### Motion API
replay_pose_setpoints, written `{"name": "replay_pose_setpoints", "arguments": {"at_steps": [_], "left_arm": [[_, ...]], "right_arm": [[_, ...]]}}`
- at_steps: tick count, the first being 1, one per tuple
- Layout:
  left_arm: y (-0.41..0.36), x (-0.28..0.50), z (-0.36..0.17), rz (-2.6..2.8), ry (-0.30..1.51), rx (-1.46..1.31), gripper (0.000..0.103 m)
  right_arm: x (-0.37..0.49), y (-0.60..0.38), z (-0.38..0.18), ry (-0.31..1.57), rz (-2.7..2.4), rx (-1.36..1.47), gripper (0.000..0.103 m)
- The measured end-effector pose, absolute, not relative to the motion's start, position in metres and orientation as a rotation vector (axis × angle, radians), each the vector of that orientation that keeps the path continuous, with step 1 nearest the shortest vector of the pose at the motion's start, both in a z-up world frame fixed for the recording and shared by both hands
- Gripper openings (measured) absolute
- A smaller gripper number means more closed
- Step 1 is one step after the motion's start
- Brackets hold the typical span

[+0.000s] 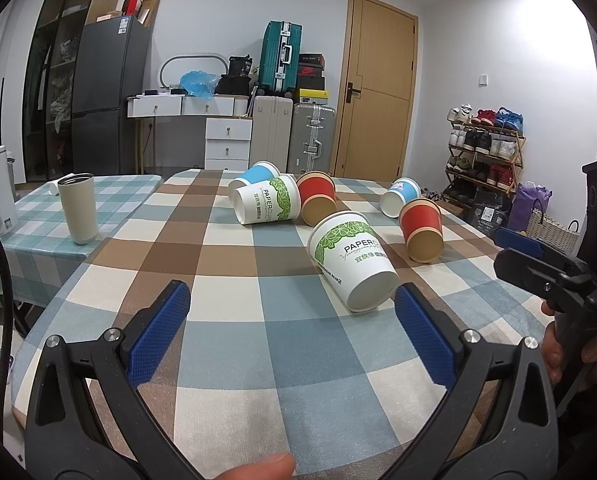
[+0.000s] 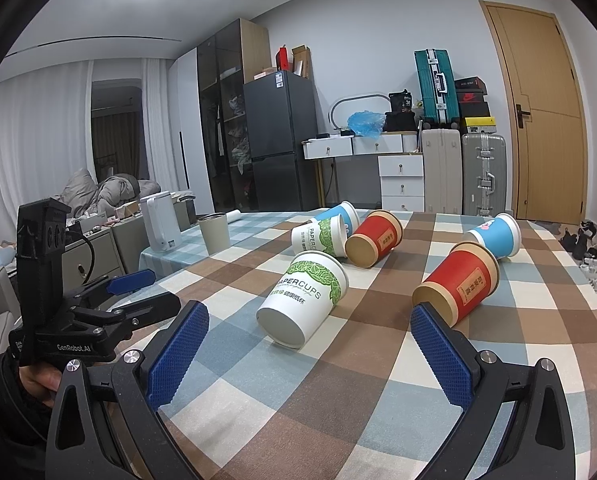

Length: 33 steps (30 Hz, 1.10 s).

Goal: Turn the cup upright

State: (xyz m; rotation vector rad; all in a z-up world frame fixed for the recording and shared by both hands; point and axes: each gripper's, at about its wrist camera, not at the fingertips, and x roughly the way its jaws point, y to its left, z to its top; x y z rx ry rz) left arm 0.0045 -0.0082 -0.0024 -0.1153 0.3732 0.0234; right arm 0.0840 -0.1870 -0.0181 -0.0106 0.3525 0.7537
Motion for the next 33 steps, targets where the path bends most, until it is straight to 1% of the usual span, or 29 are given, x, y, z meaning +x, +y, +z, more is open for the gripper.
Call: {"name": "replay_pose_setpoints", "arguments": {"at_steps": [25, 33], "left_arm": [[-0.0019, -0.0045, 0.0078, 0.02, 0.377, -0.123, 0.102], [0.0004, -0.0008, 0.0033, 0.016, 0.377, -0.12, 0.102]], "right_arm": [[0.0849, -0.1884, -0.0171, 0.354, 0.749, 0.003, 0.103], [0.0866, -0.1911, -0.0158, 0.353, 0.742, 0.014, 0.103]]}}
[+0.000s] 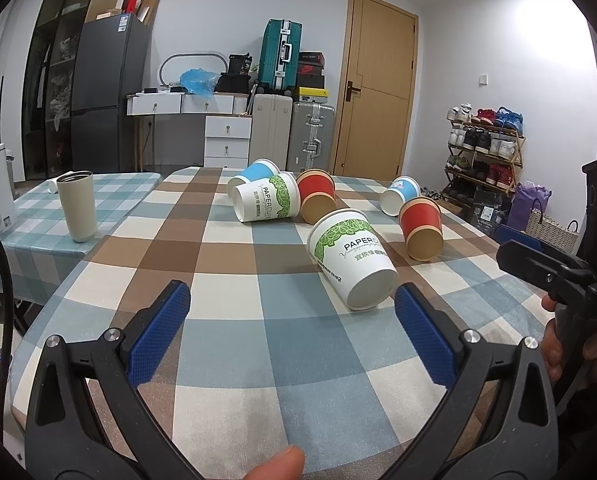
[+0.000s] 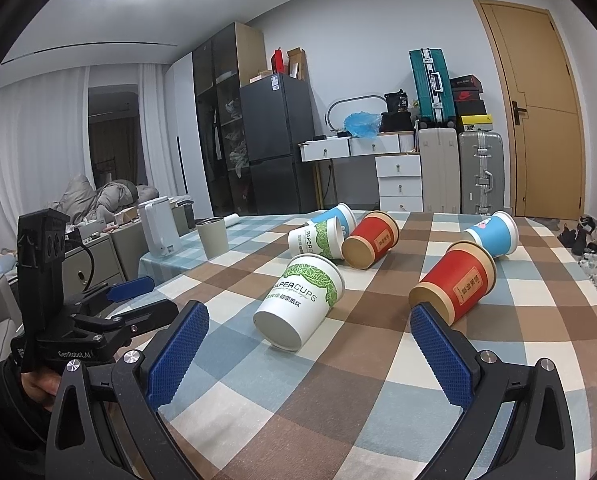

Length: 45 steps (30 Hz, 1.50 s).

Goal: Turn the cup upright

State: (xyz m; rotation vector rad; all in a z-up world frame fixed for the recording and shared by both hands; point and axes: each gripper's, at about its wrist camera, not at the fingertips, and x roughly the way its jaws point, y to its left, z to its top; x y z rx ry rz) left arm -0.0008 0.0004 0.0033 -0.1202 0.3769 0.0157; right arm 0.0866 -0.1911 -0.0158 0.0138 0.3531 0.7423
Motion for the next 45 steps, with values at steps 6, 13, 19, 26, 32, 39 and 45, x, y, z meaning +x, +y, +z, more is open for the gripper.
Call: {"name": "replay_pose_setpoints", "arguments": {"at_steps": [6, 13, 19, 26, 32, 39, 45], "left_arm": [[0.001, 0.0, 0.002, 0.022, 0.381, -0.117, 0.102], [-0.002, 0.001, 0.001, 0.02, 0.378, -0.109, 0.102], [-0.005, 0.003, 0.0, 0.017, 0.398, -0.105, 0.102], [-0.01, 0.009, 0.002, 0.017, 0.413, -0.097, 0.102], [-0.014, 0.019, 0.008, 0.009, 0.432, -0.092, 0.102], [-0.022, 0.041, 0.017, 0.009, 0.466, -0.079, 0.102], [-0.033, 0.066, 0.014, -0.01, 0.525, -0.08, 0.102]], "right_arm": [[0.088, -0.192, -0.017, 0.353, 0.734, 0.014, 0.103], [0.089, -0.194, -0.017, 0.354, 0.723, 0.022, 0.103], [0.09, -0.193, -0.016, 0.363, 0.723, 0.023, 0.103], [0.093, -0.199, -0.014, 0.378, 0.719, 0.048, 0.103], [0.096, -0.204, -0.01, 0.38, 0.658, 0.022, 0.103], [0.107, -0.205, -0.012, 0.438, 0.668, 0.027, 0.103], [0.114, -0.211, -0.013, 0.463, 0.633, 0.032, 0.103]]}}
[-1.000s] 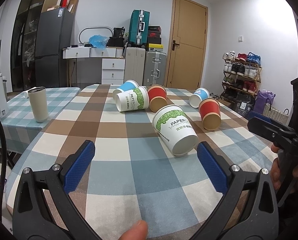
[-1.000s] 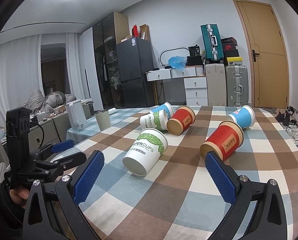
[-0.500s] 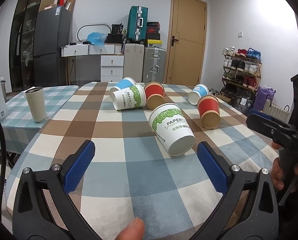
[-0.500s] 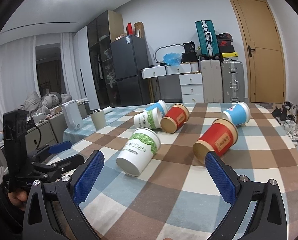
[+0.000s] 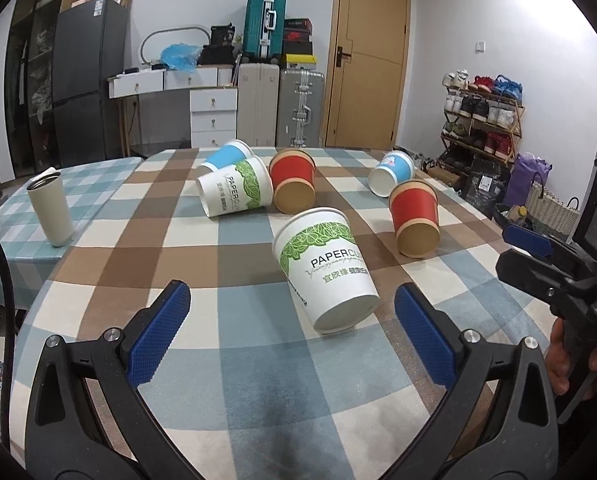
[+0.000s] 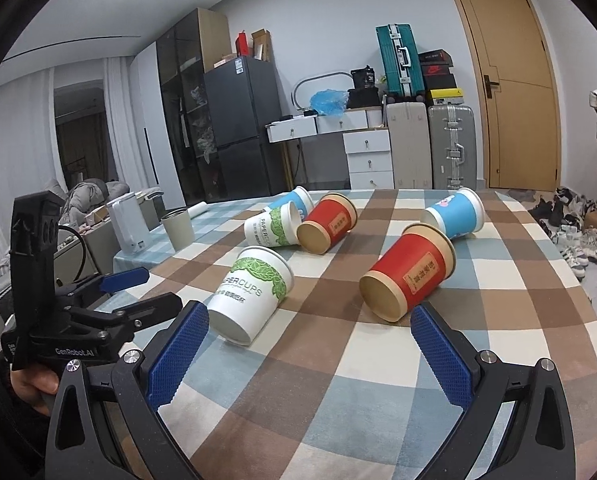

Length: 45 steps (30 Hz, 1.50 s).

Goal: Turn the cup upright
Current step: 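Move the left gripper to the white green-leaf cup and close on it, then lift the white cup with the left gripper and tilt it toward the right gripper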

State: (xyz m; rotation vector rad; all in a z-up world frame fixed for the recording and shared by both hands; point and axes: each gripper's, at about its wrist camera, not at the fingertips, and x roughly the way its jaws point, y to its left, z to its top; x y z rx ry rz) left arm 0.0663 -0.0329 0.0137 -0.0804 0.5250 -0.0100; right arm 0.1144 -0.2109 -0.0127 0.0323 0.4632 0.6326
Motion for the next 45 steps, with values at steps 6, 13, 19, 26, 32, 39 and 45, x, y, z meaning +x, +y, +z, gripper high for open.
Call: {"name": "replay_pose_setpoints", "arguments": {"at_steps": [6, 13, 19, 26, 32, 39, 45], "left_arm": [[-0.049, 0.092, 0.007, -0.011, 0.58, -0.061, 0.102], [-0.057, 0.121, -0.001, -0.011, 0.644, -0.056, 0.102], [-0.062, 0.139, -0.007, -0.035, 0.703, -0.079, 0.096], [-0.061, 0.152, -0.017, -0.051, 0.766, -0.114, 0.068], [-0.056, 0.149, -0.018, -0.061, 0.765, -0.146, 0.056], [-0.052, 0.14, -0.014, -0.053, 0.738, -0.164, 0.055], [-0.048, 0.128, -0.01, -0.043, 0.708, -0.171, 0.055]], "right_arm": [[0.116, -0.216, -0.012, 0.473, 0.634, 0.042, 0.103], [0.117, -0.217, -0.013, 0.485, 0.639, 0.054, 0.103], [0.117, -0.217, -0.013, 0.486, 0.642, 0.054, 0.103], [0.116, -0.214, -0.014, 0.482, 0.652, 0.041, 0.103], [0.117, -0.212, -0.015, 0.482, 0.652, 0.041, 0.103], [0.117, -0.212, -0.015, 0.481, 0.652, 0.04, 0.103], [0.117, -0.212, -0.015, 0.481, 0.654, 0.041, 0.103]]}}
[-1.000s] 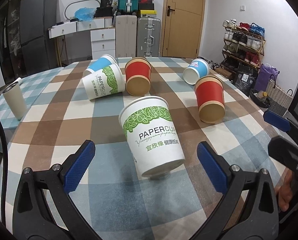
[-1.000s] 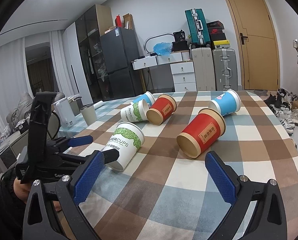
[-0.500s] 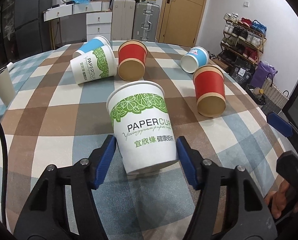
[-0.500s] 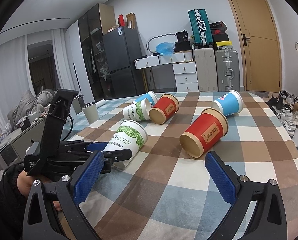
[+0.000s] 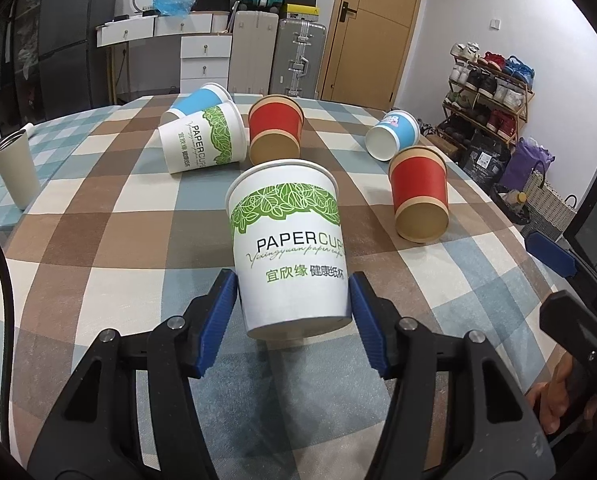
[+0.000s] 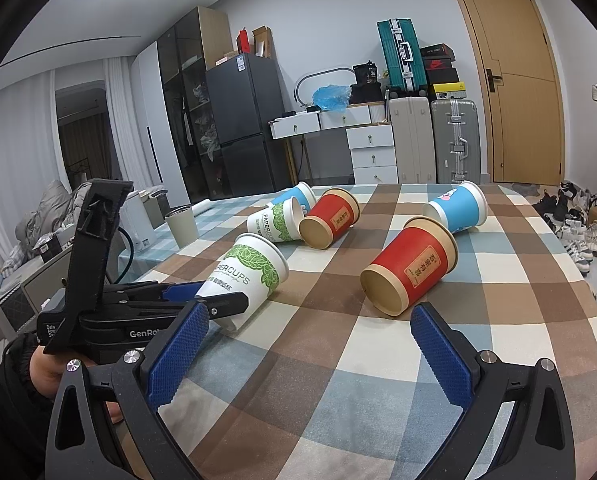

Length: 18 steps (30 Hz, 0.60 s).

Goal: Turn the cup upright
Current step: 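Lift the white cup with the left gripper and tilt it toward the right gripper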

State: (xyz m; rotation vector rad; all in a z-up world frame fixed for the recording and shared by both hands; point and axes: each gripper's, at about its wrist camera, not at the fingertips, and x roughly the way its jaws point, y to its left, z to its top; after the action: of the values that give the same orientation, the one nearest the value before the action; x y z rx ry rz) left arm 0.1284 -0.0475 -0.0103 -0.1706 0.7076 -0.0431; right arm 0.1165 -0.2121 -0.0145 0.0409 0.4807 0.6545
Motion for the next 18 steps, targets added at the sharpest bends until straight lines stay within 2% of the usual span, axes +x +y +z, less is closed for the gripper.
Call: {"name": "replay_pose_setpoints", "arguments": {"at_steps": [18], "left_arm": [[-0.051, 0.047, 0.001, -0.063, 0.645, -0.188, 0.055]], "right_arm": [[0.115, -0.201, -0.016, 0.49, 0.689, 0.027, 0.103]]}}
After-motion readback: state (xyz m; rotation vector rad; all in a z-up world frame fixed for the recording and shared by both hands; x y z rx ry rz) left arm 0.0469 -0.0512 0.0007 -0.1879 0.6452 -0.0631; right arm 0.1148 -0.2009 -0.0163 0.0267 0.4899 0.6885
